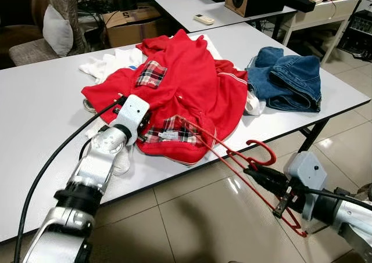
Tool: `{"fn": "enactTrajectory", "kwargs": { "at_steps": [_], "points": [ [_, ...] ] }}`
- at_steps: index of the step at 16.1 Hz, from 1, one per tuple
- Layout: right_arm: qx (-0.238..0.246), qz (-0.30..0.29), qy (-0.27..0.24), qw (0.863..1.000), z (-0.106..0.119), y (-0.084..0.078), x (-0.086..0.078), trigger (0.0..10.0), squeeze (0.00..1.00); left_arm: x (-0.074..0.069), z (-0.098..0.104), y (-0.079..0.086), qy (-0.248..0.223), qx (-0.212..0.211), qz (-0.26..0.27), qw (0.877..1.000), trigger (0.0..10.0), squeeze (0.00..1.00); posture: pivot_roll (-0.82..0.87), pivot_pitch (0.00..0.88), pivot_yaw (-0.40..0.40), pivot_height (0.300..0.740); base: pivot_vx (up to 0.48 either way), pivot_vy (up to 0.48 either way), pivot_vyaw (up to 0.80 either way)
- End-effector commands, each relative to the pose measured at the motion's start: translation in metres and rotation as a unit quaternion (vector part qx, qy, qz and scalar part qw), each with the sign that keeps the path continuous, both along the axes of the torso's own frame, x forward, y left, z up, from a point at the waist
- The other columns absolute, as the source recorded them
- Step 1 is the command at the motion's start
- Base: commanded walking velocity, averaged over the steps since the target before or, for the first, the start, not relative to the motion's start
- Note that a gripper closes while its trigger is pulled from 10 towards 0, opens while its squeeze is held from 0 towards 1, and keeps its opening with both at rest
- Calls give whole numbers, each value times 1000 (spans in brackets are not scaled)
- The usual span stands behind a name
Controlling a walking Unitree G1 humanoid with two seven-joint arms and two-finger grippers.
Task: Hang hanger
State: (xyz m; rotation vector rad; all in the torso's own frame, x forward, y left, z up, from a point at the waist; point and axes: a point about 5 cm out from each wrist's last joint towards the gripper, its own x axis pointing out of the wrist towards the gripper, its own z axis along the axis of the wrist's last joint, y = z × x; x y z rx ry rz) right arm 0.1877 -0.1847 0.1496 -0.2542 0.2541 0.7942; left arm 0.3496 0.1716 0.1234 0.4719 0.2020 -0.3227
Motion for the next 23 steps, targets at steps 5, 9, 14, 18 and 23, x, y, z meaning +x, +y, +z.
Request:
{"fn": "enactTrajectory", "kwargs": {
  "at_steps": [5,9,14,18,23],
  "points": [
    [0,17,8,1000,5,0,-6,10000,0,8,0,11,6,42,20,999,0,0,-126,0,61,740,0,0,0],
    [0,14,18,1000,5,-4,-9,10000,0,14,17,15,-36,32,22,999,0,0,-132,0,62,740,0,0,0],
    [57,-30,62,996,-9,-2,-12,10000,0,5,75,6,-162,-62,-8,985,0,0,-124,0,62,740,0,0,0],
    [128,-64,85,986,-14,-1,-9,10000,0,-12,99,2,-205,-73,-36,975,0,0,-114,0,50,740,0,0,0],
    [141,-15,120,983,-17,5,-20,10000,0,-21,98,-13,-199,-56,-72,976,0,0,-115,0,46,740,0,0,0]
  ]
}}
